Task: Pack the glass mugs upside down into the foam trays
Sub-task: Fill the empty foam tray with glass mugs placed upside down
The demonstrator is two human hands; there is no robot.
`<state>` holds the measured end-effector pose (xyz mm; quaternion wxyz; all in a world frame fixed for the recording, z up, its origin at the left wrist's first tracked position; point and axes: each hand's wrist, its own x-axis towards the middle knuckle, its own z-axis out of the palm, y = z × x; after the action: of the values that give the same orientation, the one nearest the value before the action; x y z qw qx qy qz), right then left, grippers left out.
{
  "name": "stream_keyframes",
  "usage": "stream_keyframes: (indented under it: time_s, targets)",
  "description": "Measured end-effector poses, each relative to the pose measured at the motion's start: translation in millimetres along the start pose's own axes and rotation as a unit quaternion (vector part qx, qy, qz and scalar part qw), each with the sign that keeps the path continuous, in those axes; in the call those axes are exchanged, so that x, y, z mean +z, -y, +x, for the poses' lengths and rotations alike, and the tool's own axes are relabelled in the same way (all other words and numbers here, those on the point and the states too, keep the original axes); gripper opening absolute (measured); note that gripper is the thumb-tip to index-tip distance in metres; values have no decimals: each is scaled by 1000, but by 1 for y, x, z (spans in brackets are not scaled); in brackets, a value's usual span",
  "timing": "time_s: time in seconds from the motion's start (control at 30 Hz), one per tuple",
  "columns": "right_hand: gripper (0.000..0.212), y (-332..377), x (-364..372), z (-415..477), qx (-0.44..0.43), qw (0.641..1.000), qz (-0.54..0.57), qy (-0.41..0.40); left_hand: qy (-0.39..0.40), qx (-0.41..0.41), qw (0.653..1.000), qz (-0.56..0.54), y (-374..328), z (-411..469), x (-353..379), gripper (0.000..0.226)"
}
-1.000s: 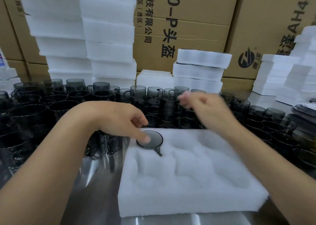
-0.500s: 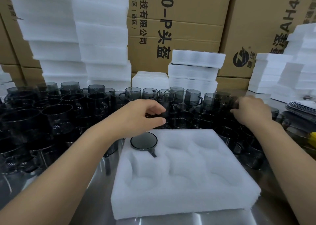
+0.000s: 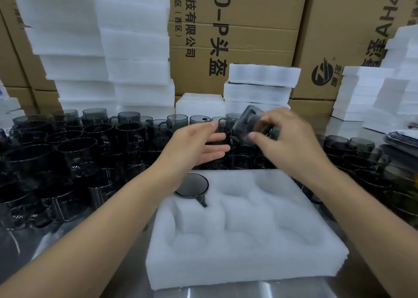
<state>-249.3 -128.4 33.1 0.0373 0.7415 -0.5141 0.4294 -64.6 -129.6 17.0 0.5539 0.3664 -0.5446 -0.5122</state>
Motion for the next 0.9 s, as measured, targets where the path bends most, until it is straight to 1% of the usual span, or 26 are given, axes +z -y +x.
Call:
stream_keyframes:
  time_s: [0.1,0.17,0.23,0.37,0.57,0.63,0.7,0.8,0.9]
  targets:
    - [9,4,21,-11,-49,998,28,13,-7,-59,998,-22,2,3,-1,30]
    - [9,1,29,-15,-58,997,32,30,4,-74,997,-8,4,4,-3,40]
    - [10,-3,32,-15,-48,997,53,31,13,-74,997,8,6,4,-4,44]
    - [16,-6,33,-15,-47,995,84,25,15,-72,997,7,6,5,-4,41]
    - [11,0,31,-18,-132,987,85,17,9,-73,997,-14,8,6,-8,55]
    - [13,2,30,-19,-158,983,86,18,14,-68,998,-7,9,6,-9,54]
    - [23,5,28,-20,-175,980,86,26,25,-62,998,-2,9,6,-8,49]
    - [49,7,27,-19,-197,977,78,27,42,-49,998,13,10,6,-9,41]
    - [64,5,27,-19,-195,978,66,43,49,-41,998,12,10,6,-9,29]
